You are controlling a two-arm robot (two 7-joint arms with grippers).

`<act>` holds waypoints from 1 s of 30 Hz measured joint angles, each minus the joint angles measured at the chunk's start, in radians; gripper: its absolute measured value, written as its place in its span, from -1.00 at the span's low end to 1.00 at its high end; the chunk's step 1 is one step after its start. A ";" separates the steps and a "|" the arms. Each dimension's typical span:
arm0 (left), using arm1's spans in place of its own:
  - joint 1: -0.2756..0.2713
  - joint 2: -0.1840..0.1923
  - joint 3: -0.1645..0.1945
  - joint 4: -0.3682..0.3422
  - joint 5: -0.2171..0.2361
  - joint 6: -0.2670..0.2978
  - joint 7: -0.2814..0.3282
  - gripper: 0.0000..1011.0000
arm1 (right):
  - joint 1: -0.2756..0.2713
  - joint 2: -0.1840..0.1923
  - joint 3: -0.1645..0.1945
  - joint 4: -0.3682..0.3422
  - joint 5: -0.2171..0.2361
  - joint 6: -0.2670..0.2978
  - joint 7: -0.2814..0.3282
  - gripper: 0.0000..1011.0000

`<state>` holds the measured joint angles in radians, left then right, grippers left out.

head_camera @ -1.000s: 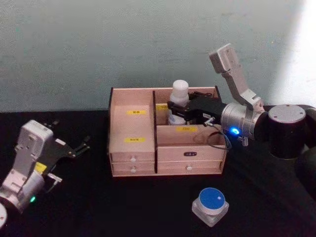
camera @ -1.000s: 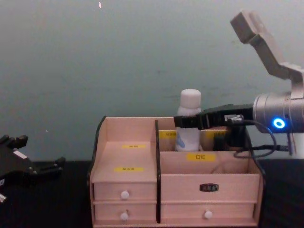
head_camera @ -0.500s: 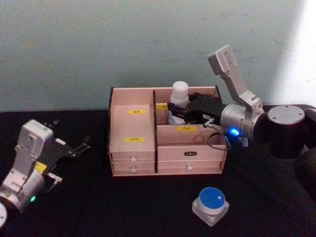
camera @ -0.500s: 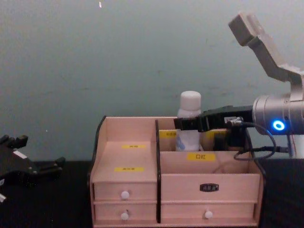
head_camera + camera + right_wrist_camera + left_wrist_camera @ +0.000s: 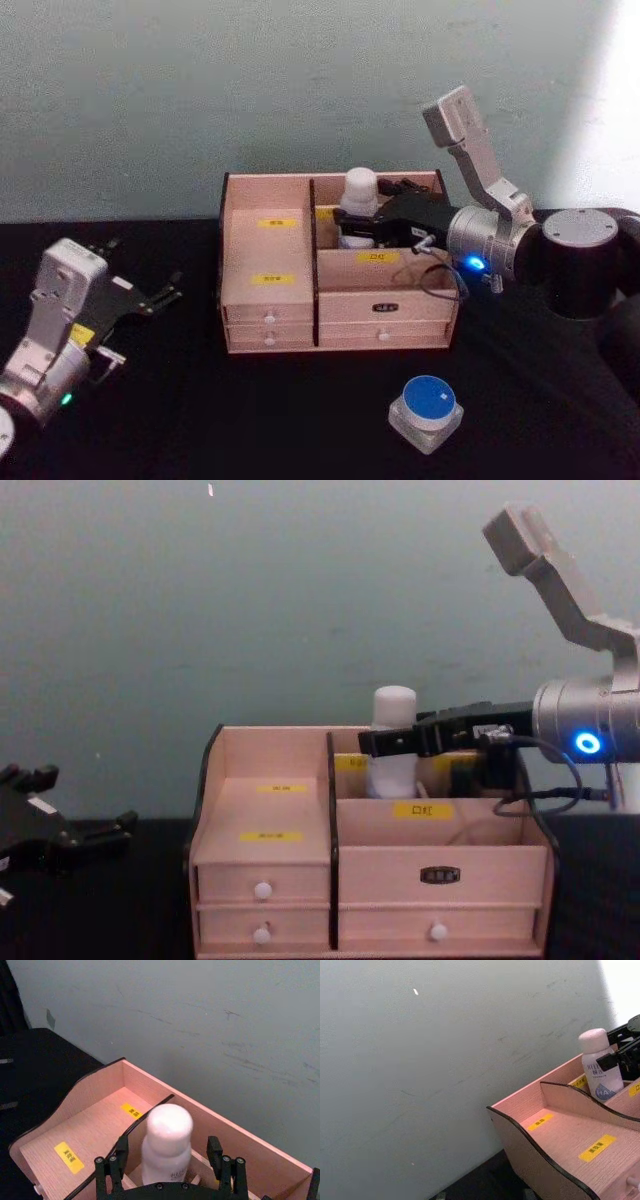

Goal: Pick up the facial cleanser and watermelon frost from the table and place them into the tiered storage box.

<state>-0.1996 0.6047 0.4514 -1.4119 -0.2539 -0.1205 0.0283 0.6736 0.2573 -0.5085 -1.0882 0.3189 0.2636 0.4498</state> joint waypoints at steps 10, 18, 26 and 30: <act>0.000 0.000 0.000 0.000 0.000 0.000 0.000 0.98 | 0.000 0.000 0.000 0.000 0.001 0.001 0.000 0.98; 0.000 0.000 0.000 0.000 0.000 0.000 0.000 0.98 | -0.032 0.024 0.018 -0.056 0.013 0.018 0.007 0.98; 0.000 0.000 0.000 0.000 0.000 0.000 0.000 0.98 | -0.120 0.106 0.058 -0.202 0.054 0.047 0.025 0.98; 0.000 0.000 0.000 0.000 0.000 0.000 0.000 0.98 | -0.170 0.159 0.075 -0.278 0.081 0.050 0.044 0.98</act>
<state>-0.1995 0.6047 0.4514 -1.4120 -0.2539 -0.1205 0.0283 0.5035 0.4160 -0.4340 -1.3665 0.3995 0.3141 0.4934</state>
